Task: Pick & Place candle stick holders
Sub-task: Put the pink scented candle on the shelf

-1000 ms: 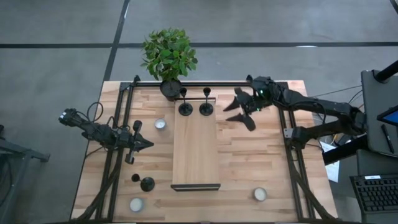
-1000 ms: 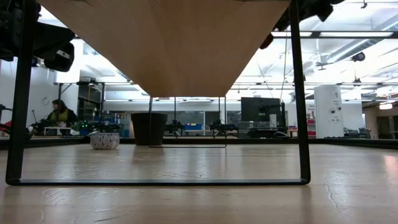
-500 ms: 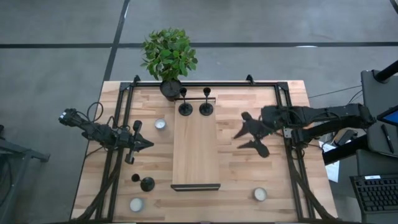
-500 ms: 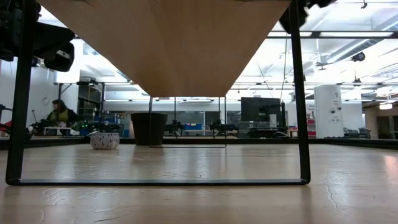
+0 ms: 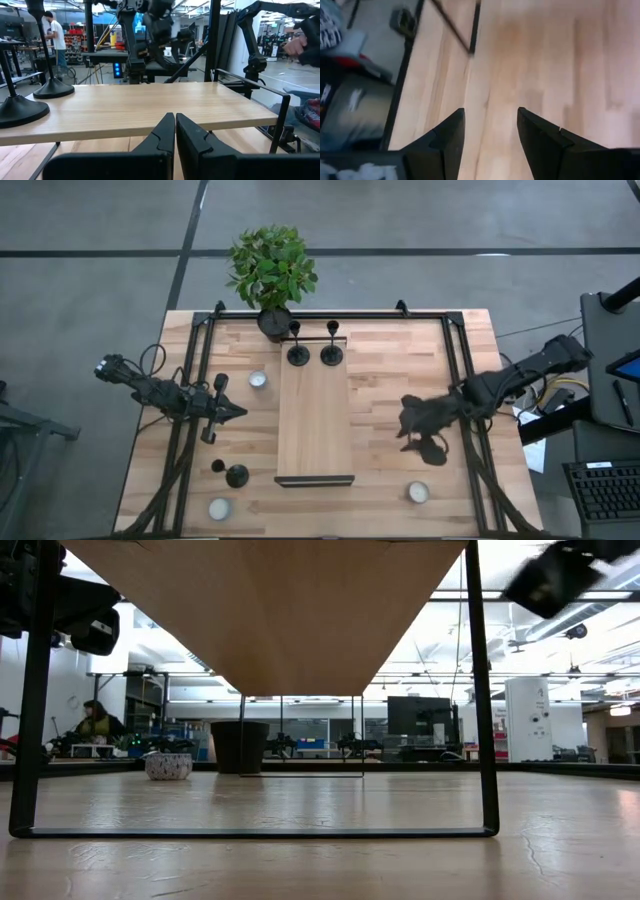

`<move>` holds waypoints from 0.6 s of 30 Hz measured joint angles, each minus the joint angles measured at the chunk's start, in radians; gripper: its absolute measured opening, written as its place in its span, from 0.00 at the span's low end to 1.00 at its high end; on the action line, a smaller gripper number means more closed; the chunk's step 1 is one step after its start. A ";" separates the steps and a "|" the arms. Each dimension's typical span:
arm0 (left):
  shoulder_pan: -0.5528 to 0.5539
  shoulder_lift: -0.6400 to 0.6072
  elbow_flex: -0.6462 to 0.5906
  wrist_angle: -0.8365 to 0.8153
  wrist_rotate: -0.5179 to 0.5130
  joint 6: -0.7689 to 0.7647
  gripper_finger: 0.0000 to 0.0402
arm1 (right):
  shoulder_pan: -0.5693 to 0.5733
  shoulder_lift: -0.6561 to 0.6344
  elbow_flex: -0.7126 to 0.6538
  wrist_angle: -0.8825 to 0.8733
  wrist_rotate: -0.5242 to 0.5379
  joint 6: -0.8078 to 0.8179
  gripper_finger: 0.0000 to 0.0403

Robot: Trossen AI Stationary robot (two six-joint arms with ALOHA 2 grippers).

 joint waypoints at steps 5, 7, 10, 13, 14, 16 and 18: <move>0.000 0.000 0.000 0.000 0.000 0.000 0.03 | 0.087 0.057 -0.004 -0.068 0.000 0.123 0.40; 0.000 0.000 0.000 0.000 0.000 0.000 0.03 | 0.117 0.088 -0.009 -0.073 0.000 0.165 0.40; 0.000 0.000 0.000 0.000 0.000 0.000 0.03 | 0.165 0.143 -0.012 -0.081 -0.001 0.221 0.39; 0.000 0.000 0.000 0.000 0.000 0.000 0.03 | 0.208 0.203 -0.012 -0.098 -0.003 0.270 0.39; 0.000 0.000 0.000 0.000 0.000 0.000 0.03 | 0.223 0.222 -0.012 -0.097 -0.003 0.281 0.39; 0.000 0.000 0.000 0.000 0.000 0.000 0.03 | 0.249 0.257 -0.012 -0.096 -0.003 0.306 0.39; 0.000 0.000 0.000 0.000 0.000 0.000 0.03 | 0.273 0.290 -0.012 -0.097 -0.006 0.328 0.40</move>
